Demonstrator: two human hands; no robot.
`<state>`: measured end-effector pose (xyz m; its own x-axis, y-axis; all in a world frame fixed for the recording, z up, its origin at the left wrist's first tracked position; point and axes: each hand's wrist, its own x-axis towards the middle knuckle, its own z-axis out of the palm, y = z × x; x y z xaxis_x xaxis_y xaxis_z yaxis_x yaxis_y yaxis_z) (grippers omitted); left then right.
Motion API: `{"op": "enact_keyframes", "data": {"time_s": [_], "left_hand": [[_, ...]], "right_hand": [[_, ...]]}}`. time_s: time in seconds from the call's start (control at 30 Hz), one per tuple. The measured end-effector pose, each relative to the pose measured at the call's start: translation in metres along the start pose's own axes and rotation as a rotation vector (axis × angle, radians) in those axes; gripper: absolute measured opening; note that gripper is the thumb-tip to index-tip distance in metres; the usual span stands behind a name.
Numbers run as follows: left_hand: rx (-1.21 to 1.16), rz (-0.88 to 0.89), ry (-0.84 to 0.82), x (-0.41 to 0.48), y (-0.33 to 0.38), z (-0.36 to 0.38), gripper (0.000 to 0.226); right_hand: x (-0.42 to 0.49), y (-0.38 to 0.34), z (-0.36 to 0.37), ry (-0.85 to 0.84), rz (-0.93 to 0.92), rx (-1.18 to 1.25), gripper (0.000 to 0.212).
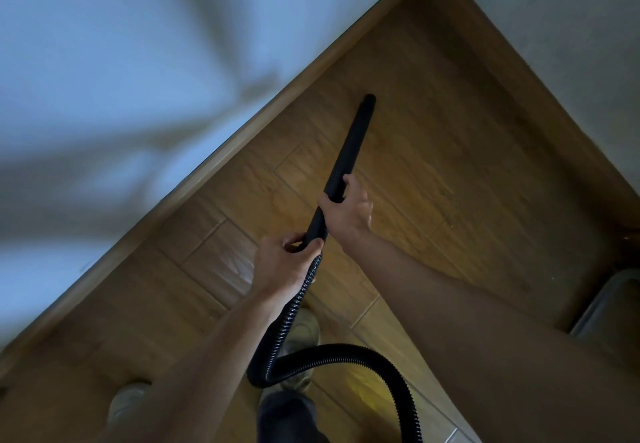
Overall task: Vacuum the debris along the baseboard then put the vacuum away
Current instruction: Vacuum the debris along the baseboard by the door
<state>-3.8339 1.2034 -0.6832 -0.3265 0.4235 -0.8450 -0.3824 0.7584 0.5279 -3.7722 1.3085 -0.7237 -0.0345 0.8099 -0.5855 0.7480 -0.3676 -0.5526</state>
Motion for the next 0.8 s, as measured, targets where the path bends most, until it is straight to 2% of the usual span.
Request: {"op": "enact_keyframes", "data": {"time_s": [0.27,0.4,0.7,0.8], "left_hand": [[-0.099,-0.026,0.192,-0.021,-0.010,-0.040,0.024],[-0.116,-0.053,0.164,-0.030,-0.019,-0.041,0.010],[-0.010,-0.008,0.067,-0.051,-0.041,-0.040,0.017],[0.040,0.014,0.022,-0.060,-0.051,-0.046,0.020]], "right_hand": [[-0.027,-0.027,0.038,-0.177,-0.115,0.010,0.045],[-0.036,-0.021,0.040,-0.189,-0.104,-0.012,0.048],[-0.070,0.010,0.029,-0.084,0.012,0.050,0.043],[-0.083,0.021,0.030,-0.057,0.042,0.045,0.034]]}}
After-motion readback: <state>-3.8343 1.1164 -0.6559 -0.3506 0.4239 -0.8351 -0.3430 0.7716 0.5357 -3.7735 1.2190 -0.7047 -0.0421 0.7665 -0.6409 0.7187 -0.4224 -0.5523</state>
